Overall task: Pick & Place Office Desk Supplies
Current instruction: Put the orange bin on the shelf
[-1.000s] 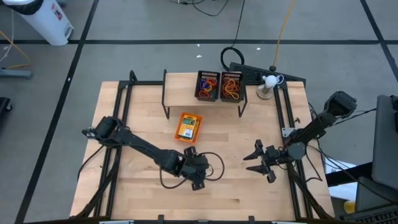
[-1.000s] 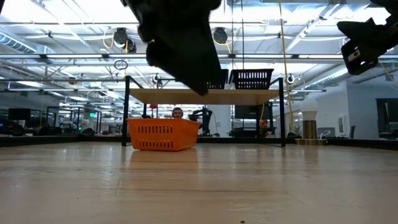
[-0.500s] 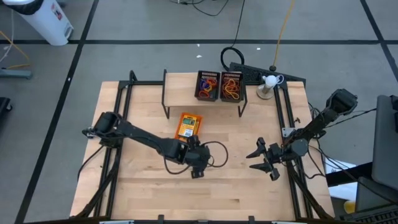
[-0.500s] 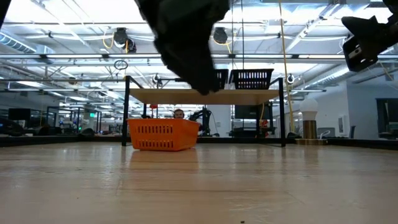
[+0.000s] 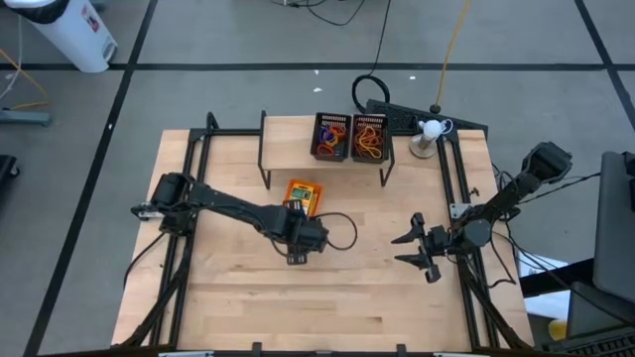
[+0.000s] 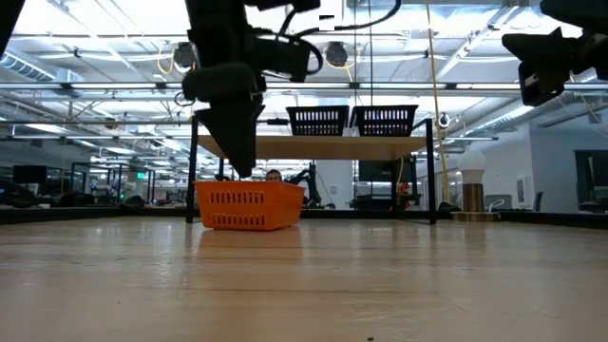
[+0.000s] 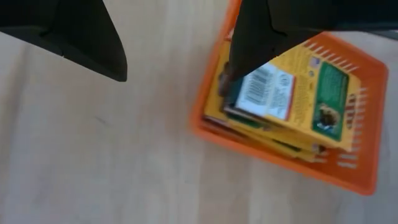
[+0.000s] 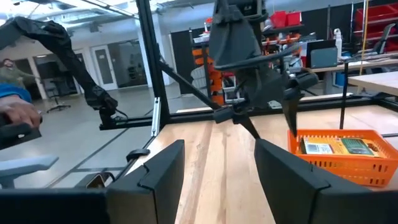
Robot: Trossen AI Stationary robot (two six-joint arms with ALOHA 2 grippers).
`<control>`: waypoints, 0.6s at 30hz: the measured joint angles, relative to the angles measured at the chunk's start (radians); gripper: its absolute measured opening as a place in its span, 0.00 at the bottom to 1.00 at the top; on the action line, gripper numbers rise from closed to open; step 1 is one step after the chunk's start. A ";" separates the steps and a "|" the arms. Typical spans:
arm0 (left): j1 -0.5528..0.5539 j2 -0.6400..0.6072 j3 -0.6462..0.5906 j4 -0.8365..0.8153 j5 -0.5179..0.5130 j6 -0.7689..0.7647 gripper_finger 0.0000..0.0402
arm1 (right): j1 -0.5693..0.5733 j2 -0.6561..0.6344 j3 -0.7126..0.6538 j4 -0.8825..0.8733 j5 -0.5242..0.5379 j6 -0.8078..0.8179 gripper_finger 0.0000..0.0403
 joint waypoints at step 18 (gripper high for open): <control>0.050 0.000 0.000 0.003 0.023 -0.014 0.68 | -0.015 0.000 -0.001 -0.019 -0.002 0.002 0.46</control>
